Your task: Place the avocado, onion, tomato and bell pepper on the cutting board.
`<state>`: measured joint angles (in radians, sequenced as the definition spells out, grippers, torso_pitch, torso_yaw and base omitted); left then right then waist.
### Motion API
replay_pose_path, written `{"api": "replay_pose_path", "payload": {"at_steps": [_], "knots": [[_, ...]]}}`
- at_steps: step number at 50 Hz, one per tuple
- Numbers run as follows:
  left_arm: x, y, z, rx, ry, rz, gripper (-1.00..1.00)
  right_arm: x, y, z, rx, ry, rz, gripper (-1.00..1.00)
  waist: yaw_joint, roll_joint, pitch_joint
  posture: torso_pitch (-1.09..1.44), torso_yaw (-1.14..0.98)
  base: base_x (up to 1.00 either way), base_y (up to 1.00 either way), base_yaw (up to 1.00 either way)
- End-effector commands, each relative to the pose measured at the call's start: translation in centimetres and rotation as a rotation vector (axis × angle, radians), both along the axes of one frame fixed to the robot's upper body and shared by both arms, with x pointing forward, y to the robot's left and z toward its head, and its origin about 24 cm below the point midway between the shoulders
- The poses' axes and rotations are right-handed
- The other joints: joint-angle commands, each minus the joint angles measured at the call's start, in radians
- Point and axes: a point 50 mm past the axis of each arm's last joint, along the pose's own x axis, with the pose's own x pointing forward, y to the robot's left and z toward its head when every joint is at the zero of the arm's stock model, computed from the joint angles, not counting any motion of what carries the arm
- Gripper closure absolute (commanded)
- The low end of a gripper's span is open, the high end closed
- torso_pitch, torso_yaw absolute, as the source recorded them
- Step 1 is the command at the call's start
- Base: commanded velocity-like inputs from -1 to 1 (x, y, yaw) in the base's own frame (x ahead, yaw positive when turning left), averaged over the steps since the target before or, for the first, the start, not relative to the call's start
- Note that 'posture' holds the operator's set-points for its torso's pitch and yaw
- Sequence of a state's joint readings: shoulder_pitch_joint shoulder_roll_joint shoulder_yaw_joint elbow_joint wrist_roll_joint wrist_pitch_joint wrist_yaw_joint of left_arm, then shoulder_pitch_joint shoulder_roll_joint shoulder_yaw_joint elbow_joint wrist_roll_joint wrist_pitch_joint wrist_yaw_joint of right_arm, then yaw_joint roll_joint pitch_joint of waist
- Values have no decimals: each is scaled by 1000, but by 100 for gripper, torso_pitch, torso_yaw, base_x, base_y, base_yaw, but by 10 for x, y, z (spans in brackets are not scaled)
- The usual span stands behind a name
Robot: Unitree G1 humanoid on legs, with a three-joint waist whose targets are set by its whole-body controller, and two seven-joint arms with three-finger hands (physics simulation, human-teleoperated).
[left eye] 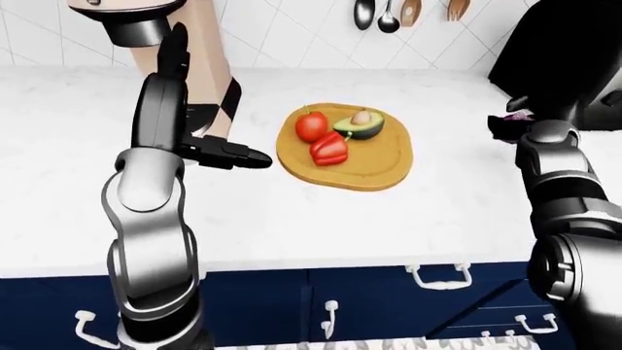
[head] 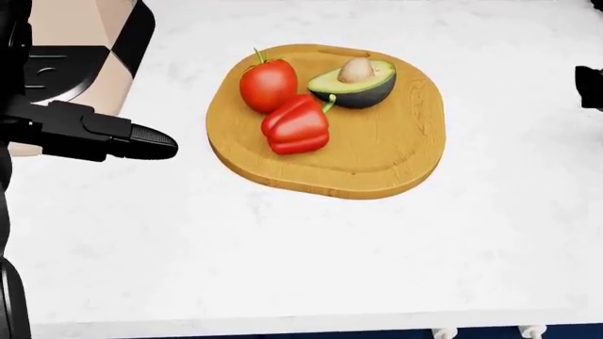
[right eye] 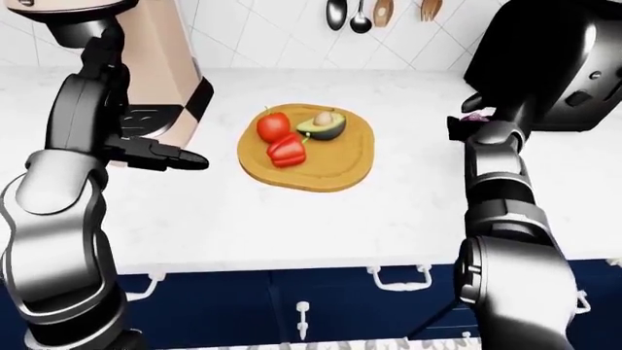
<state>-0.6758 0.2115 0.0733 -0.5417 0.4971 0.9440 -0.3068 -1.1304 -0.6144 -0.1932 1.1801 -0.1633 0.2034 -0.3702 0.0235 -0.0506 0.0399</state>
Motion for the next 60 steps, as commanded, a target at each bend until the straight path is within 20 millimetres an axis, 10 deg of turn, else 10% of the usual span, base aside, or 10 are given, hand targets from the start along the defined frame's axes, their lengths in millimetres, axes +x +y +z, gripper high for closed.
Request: {"api": "replay_pose_path", "payload": {"at_steps": [1,12,60], "knots": [[-5,-2,15,16,-84,-1,-100,4,6,35,-42,-108,32,100,1,-4,-29,0,0,0,0,0],[-4,-3,15,18,-82,-3,-100,16,51,54,-18,-151,231,100,0,3,-27,0,0,0,0,0],[-2,-4,9,16,-73,-7,-100,-26,172,18,111,-144,570,100,-14,38,-31,0,0,0,0,0]]}}
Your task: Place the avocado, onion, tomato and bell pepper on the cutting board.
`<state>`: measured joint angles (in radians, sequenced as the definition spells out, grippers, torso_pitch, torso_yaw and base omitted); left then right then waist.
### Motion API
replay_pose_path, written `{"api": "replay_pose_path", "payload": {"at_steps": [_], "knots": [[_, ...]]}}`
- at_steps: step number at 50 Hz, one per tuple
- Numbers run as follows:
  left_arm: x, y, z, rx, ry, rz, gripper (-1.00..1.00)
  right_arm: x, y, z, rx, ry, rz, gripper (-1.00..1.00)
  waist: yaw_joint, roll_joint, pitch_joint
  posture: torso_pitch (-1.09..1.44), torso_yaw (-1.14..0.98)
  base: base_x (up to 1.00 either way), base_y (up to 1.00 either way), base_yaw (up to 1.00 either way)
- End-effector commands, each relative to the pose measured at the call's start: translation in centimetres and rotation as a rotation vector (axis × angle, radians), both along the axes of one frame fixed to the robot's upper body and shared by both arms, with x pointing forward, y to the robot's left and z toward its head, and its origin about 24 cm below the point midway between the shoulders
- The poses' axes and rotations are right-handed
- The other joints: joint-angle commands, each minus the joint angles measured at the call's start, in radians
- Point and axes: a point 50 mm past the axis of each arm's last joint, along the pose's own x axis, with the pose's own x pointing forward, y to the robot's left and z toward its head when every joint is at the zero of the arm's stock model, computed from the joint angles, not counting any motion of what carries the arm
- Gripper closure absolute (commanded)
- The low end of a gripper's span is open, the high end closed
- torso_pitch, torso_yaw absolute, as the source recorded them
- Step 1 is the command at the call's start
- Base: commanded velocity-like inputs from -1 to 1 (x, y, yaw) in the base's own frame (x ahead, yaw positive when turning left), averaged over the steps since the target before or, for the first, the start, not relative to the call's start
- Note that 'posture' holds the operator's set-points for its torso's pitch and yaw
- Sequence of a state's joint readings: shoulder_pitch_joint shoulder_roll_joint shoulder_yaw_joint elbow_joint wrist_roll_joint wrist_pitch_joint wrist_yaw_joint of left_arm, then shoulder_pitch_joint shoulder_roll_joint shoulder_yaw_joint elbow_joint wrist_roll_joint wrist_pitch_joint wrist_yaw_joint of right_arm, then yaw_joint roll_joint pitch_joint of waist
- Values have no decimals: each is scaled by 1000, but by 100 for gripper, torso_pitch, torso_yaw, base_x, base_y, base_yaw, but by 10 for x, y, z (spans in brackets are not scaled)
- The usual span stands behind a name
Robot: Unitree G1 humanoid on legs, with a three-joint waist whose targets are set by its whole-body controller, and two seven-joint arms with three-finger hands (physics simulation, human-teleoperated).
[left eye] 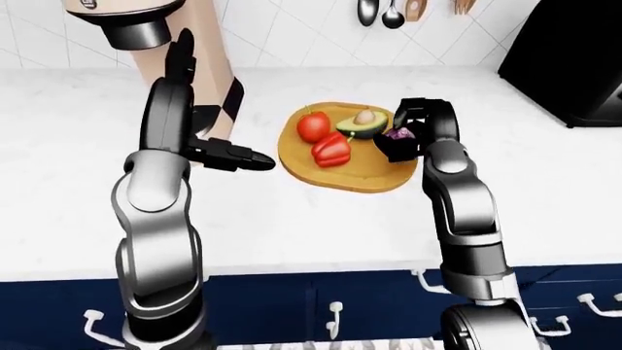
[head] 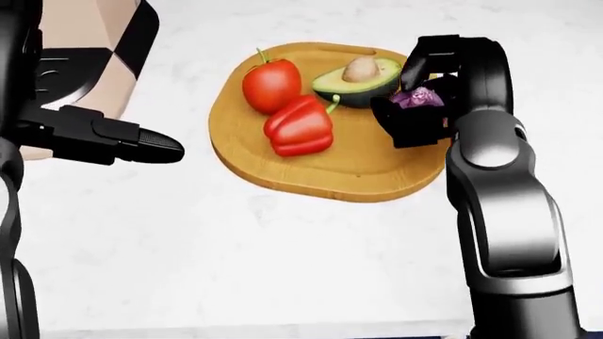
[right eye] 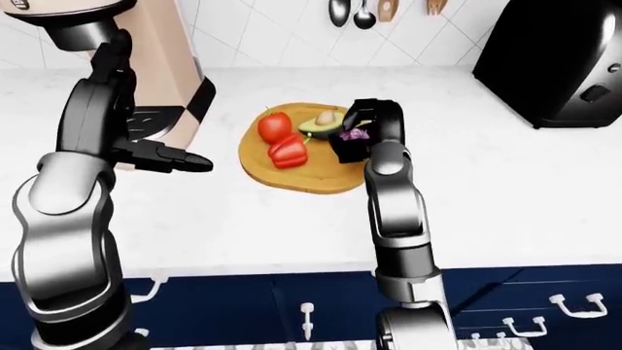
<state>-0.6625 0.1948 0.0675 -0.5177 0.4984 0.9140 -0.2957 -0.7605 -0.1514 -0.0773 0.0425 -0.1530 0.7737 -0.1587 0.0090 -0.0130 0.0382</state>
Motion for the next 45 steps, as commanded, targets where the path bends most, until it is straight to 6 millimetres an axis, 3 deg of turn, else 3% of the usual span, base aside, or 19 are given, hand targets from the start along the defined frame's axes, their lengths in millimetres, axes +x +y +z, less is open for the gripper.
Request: {"api": "replay_pose_path", "payload": {"at_steps": [1,14,32,45], "knots": [[-6,-1,15,17,-83,-2,-100,-3,2,24,-6,-109,4,100,0,1,-30,0,0,0,0,0],[-3,-3,15,16,-85,-6,-100,-16,9,21,2,-99,27,44,0,2,-30,0,0,0,0,0],[-6,0,13,16,-83,3,-100,-28,14,22,8,-94,47,36,-1,5,-30,0,0,0,0,0],[-6,0,14,15,-83,5,-100,-29,15,15,16,-79,50,11,-3,6,-31,0,0,0,0,0]]}}
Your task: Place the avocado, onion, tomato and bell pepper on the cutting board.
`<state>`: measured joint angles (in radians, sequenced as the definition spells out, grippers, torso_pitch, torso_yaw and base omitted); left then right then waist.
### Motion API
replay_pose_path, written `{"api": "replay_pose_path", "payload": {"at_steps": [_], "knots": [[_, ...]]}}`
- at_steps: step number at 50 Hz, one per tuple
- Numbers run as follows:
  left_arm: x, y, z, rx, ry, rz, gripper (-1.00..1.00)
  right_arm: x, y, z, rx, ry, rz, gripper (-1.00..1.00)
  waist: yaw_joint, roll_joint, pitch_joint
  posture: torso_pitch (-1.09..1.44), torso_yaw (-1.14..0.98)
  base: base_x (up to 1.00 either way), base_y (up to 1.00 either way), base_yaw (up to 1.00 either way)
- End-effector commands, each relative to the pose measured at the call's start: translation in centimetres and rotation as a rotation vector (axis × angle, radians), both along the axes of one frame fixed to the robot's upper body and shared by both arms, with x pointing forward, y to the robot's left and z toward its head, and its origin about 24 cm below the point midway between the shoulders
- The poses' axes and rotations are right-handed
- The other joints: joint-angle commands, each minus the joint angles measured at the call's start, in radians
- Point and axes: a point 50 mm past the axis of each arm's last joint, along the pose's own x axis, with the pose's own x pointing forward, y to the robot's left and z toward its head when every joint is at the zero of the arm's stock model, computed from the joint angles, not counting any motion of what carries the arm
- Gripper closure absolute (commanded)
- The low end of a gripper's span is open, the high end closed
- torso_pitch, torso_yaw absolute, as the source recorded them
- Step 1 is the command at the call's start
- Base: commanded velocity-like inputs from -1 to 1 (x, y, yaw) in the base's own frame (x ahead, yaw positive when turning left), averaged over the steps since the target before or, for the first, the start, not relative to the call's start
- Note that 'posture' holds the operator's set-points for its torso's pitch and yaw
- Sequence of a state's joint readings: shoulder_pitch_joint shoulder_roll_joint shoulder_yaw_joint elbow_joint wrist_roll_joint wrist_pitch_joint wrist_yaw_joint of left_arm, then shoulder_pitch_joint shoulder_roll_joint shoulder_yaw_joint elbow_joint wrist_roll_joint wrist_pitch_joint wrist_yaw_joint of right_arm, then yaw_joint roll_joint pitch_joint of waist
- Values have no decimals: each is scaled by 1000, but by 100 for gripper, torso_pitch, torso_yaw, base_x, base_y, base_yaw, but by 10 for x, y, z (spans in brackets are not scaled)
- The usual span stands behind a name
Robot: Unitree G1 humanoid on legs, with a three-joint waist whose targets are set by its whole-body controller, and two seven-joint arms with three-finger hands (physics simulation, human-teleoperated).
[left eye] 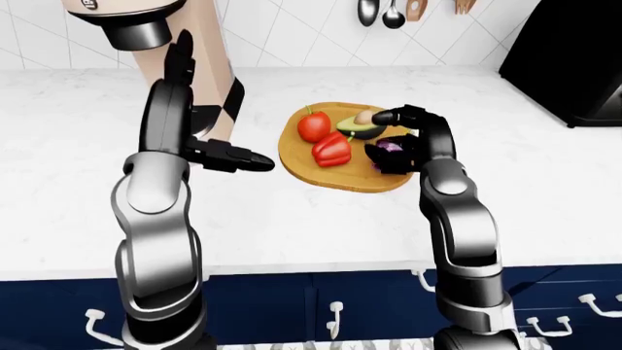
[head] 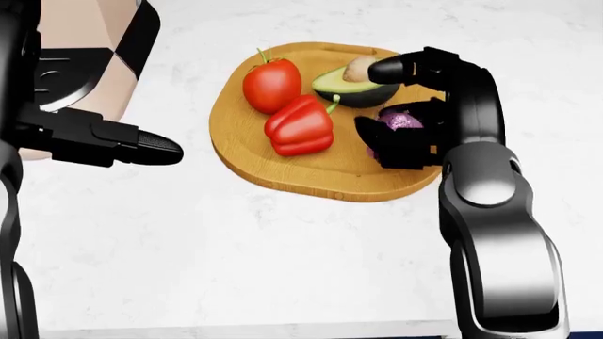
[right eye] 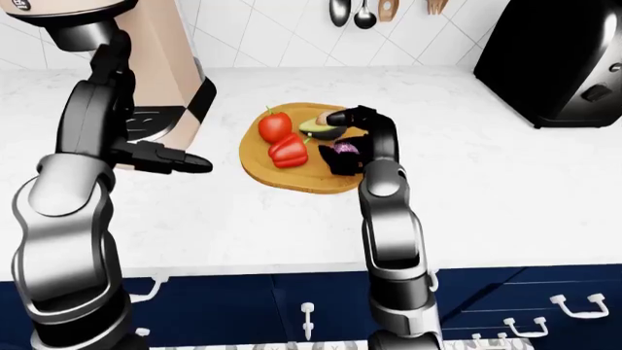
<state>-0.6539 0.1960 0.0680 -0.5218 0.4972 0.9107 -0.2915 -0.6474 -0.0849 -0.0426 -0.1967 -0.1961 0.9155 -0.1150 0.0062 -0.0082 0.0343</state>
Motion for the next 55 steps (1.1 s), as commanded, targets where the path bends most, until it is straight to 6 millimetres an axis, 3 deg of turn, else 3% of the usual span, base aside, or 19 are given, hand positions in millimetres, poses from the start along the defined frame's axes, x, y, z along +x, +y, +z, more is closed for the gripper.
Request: {"api": "replay_pose_path", "payload": {"at_steps": [1,6,13,23,30,31,35,38,55], "knots": [[-5,-1,16,15,-84,1,-100,-2,2,23,-6,-106,6,10,0,1,-27,0,0,0,0,0],[-4,-2,17,17,-86,-1,-100,-2,1,23,-9,-105,7,7,1,1,-27,0,0,0,0,0],[-3,-2,16,17,-86,2,-100,-4,1,21,-15,-102,7,-17,0,0,-27,0,0,0,0,0],[-5,0,15,15,-86,5,-100,-10,-2,30,-24,-114,1,-24,1,1,-27,0,0,0,0,0],[-4,0,15,15,-86,7,-100,-18,-7,35,-34,-120,-11,-57,2,-1,-26,0,0,0,0,0],[-5,0,15,16,-86,7,-100,-19,-8,37,-35,-121,-11,-69,2,-1,-26,0,0,0,0,0],[-4,0,16,16,-86,7,-100,-25,-11,43,-42,-130,-18,-83,2,-1,-25,0,0,0,0,0],[-4,-1,17,14,-87,5,-100,-33,-18,57,-51,-156,-38,-100,3,-2,-24,0,0,0,0,0],[-6,1,18,12,-91,13,-100,-80,-57,85,-71,-223,-166,-100,5,-8,-15,0,0,0,0,0]]}}
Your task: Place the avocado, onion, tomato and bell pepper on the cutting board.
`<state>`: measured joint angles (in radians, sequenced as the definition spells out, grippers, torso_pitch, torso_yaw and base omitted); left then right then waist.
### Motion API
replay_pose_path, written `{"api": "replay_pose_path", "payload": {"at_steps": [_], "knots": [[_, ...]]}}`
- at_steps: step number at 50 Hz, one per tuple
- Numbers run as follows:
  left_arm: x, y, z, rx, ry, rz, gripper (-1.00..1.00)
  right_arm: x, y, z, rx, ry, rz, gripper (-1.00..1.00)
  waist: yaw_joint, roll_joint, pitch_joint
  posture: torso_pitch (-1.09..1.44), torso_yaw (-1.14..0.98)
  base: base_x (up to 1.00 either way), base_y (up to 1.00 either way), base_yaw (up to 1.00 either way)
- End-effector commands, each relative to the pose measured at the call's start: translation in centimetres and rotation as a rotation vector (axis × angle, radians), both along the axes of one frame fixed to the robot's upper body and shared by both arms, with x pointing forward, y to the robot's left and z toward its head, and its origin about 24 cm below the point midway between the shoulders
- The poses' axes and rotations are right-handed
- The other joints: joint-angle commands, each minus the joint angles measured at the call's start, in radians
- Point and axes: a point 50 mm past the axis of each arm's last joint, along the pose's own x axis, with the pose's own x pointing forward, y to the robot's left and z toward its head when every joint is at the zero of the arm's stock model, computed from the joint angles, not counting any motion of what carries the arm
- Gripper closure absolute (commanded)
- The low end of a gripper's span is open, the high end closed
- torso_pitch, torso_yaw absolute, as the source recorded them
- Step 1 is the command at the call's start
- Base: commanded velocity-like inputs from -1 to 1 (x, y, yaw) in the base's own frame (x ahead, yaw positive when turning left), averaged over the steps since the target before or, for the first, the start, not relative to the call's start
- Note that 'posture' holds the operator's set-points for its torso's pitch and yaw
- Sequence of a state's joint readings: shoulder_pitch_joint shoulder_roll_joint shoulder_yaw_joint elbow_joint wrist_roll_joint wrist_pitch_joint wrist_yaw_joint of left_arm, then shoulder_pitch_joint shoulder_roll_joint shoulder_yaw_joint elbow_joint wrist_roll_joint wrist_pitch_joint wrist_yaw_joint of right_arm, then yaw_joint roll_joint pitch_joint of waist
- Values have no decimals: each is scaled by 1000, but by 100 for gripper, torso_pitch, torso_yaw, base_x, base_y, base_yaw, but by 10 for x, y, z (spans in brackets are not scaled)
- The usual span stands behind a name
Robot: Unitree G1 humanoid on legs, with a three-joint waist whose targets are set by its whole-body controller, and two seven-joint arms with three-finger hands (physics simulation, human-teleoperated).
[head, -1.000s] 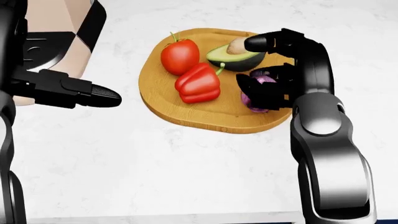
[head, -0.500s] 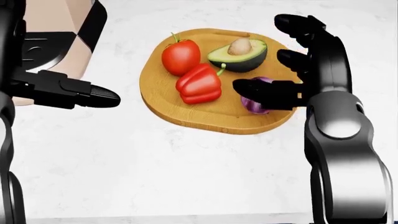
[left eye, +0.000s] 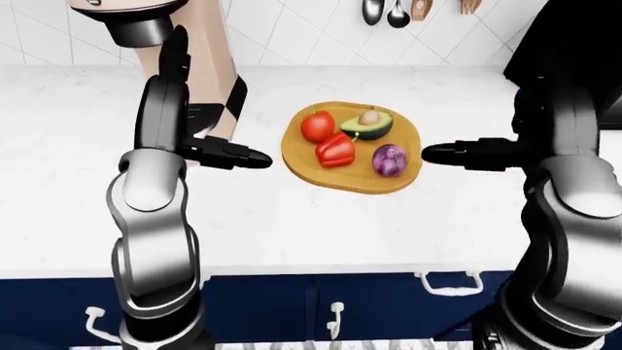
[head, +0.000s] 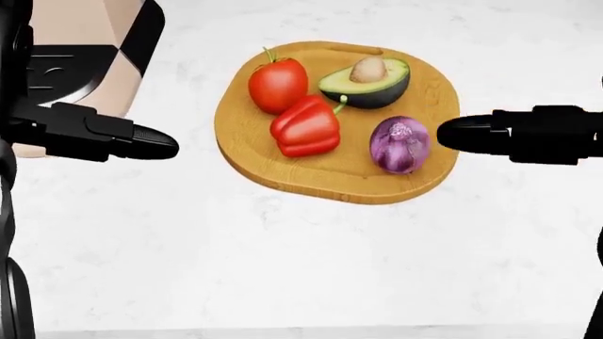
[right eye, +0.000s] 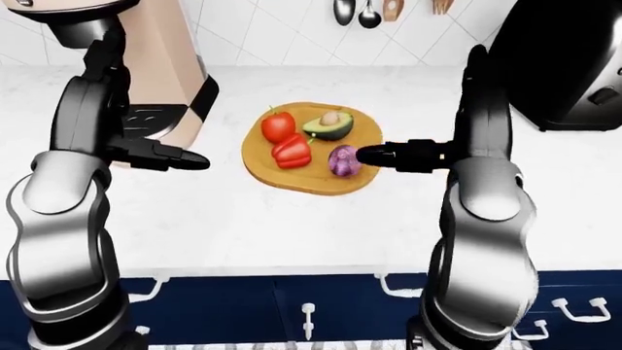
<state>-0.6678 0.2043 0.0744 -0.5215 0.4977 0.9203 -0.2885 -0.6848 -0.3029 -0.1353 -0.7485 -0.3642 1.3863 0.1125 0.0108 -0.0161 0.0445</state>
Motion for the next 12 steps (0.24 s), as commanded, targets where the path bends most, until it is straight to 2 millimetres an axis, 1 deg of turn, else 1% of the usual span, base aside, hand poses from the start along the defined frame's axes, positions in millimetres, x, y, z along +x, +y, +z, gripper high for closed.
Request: {"api": "replay_pose_path", "payload": {"at_steps": [1,4,7,9,12], "knots": [[-7,0,14,15,-82,3,-100,-8,-6,12,-19,-67,-22,-100,0,-1,-25,0,0,0,0,0],[-7,1,14,14,-82,8,-100,-15,-17,14,-8,-79,-46,-100,0,-2,-23,0,0,0,0,0],[-8,0,15,11,-85,4,-100,-11,-30,19,-40,-85,-68,-100,-1,-3,-22,0,0,0,0,0],[-10,1,16,14,-86,8,-100,-10,-44,27,-55,-93,-94,-100,-2,-4,-23,0,0,0,0,0],[-11,3,15,13,-84,14,-100,-10,-58,27,-72,-86,-128,-100,-2,-6,-23,0,0,0,0,0]]}}
